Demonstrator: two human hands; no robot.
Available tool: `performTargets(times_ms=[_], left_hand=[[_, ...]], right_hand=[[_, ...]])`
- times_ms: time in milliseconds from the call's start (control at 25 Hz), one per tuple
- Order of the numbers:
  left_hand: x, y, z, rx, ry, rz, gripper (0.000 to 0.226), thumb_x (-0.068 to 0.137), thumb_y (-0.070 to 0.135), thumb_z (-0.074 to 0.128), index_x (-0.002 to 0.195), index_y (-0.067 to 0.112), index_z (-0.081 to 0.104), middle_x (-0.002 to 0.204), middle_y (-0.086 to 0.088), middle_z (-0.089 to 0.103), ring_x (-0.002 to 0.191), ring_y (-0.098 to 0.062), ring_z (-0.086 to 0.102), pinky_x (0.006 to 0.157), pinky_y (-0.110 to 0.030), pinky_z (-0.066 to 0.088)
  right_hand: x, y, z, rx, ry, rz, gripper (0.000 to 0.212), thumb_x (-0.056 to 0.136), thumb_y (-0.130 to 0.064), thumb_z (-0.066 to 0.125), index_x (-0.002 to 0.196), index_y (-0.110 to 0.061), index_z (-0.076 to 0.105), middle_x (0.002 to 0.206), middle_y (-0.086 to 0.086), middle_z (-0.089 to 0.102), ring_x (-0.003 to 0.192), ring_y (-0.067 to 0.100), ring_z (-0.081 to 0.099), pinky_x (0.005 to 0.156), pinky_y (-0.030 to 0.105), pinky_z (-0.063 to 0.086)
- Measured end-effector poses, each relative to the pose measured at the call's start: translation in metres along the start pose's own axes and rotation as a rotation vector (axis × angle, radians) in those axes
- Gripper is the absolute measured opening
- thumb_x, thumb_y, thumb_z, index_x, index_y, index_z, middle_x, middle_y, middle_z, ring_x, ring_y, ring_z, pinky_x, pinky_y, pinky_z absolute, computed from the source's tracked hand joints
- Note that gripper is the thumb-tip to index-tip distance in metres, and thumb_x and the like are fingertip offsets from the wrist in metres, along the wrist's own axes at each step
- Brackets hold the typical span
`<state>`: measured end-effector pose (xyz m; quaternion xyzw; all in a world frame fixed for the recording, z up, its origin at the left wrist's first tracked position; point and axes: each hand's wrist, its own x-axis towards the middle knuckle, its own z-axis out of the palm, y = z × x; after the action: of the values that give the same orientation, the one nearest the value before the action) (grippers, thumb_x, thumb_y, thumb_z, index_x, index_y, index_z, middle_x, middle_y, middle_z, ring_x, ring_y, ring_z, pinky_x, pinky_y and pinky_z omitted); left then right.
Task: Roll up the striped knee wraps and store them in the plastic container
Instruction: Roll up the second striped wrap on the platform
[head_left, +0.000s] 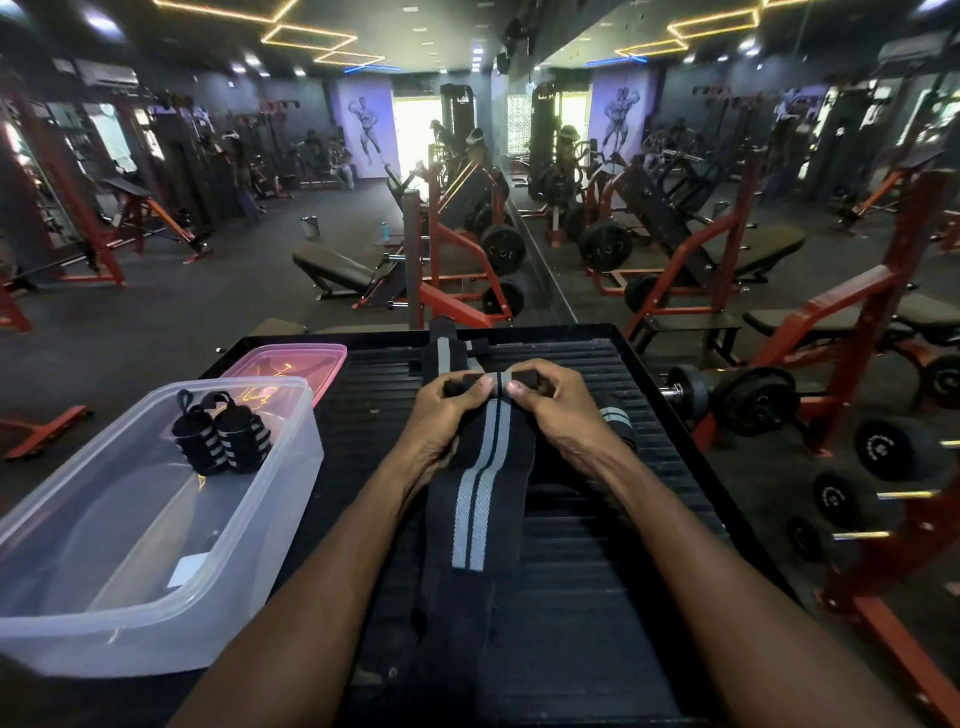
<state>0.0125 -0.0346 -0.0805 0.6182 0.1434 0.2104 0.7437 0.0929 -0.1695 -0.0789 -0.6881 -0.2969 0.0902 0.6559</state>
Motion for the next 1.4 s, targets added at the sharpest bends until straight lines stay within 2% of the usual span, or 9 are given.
performTargets(times_ms=[120,280,480,600,760,960,1040,1200,1400], left_hand=[[0.002,0.001,-0.003,0.136,0.050,0.046,0.015,0.088,0.016,0.072,0.096,0.002,0.071,0.086,-0.007,0.073,0.076,-0.012,0.070,0.069,-0.020,0.056],[-0.001,0.003,-0.004,0.260,0.065,0.204,0.009,0.087,0.007,0.072,0.096,0.006,0.072,0.085,0.001,0.071,0.071,0.006,0.065,0.069,-0.009,0.050],[0.001,0.001,-0.004,0.359,-0.016,0.202,0.008,0.091,0.016,0.070,0.098,0.020,0.070,0.093,0.009,0.069,0.086,0.000,0.065,0.075,-0.009,0.047],[0.000,0.002,-0.001,0.423,0.005,0.212,0.010,0.094,0.017,0.066,0.101,0.023,0.069,0.099,0.011,0.067,0.093,0.000,0.061,0.078,-0.011,0.044],[0.000,0.000,0.000,0.376,0.050,0.241,0.023,0.092,0.007,0.066,0.096,0.029,0.069,0.111,0.004,0.069,0.104,-0.008,0.062,0.090,-0.019,0.047],[-0.001,-0.002,0.004,0.353,0.050,0.268,0.023,0.092,0.003,0.064,0.103,0.022,0.069,0.110,0.003,0.069,0.102,-0.007,0.063,0.085,-0.011,0.048],[0.001,-0.003,0.004,0.315,0.047,0.255,0.019,0.091,0.007,0.067,0.102,0.023,0.071,0.108,0.003,0.071,0.103,-0.009,0.065,0.090,-0.017,0.050],[0.002,-0.003,0.001,0.240,0.041,0.122,0.014,0.089,0.027,0.072,0.099,0.018,0.074,0.099,0.000,0.075,0.094,-0.010,0.070,0.082,-0.021,0.054],[0.003,-0.003,-0.006,0.220,0.056,0.159,0.021,0.086,0.004,0.073,0.100,0.019,0.073,0.099,0.004,0.073,0.093,-0.006,0.067,0.077,-0.013,0.050]], right_hand=[[0.001,0.002,0.001,0.027,-0.020,-0.038,0.017,0.090,0.001,0.067,0.106,-0.003,0.070,0.103,0.014,0.073,0.093,0.014,0.069,0.085,0.024,0.056],[0.002,0.005,0.008,0.167,-0.078,0.177,0.021,0.093,-0.030,0.066,0.100,-0.010,0.067,0.101,0.015,0.074,0.097,0.029,0.072,0.089,0.044,0.058],[-0.002,-0.001,0.007,-0.098,0.004,0.023,0.008,0.100,-0.015,0.056,0.093,-0.016,0.059,0.084,-0.004,0.062,0.078,0.006,0.058,0.072,0.023,0.045],[-0.003,0.000,0.007,-0.055,-0.010,0.037,0.003,0.100,-0.016,0.056,0.100,-0.015,0.059,0.091,-0.004,0.063,0.085,0.007,0.059,0.074,0.022,0.045],[-0.007,-0.007,0.014,-0.058,-0.048,0.163,0.028,0.106,-0.039,0.040,0.114,-0.013,0.049,0.100,-0.008,0.056,0.092,0.002,0.053,0.070,0.019,0.039],[-0.009,-0.003,0.012,-0.105,0.038,0.094,0.024,0.107,-0.034,0.040,0.107,-0.013,0.051,0.092,-0.007,0.057,0.084,0.004,0.053,0.064,0.018,0.036],[-0.007,-0.002,0.011,-0.096,0.066,0.061,0.021,0.106,-0.029,0.045,0.103,-0.010,0.055,0.090,-0.003,0.059,0.081,0.008,0.054,0.063,0.018,0.039],[-0.004,0.000,0.012,-0.087,0.078,-0.025,0.014,0.101,-0.013,0.052,0.104,0.000,0.059,0.093,0.006,0.062,0.085,0.013,0.057,0.071,0.018,0.044],[-0.002,0.005,0.016,0.049,-0.018,0.111,0.010,0.099,-0.018,0.058,0.108,-0.013,0.061,0.101,0.001,0.068,0.096,0.014,0.065,0.088,0.027,0.054]])
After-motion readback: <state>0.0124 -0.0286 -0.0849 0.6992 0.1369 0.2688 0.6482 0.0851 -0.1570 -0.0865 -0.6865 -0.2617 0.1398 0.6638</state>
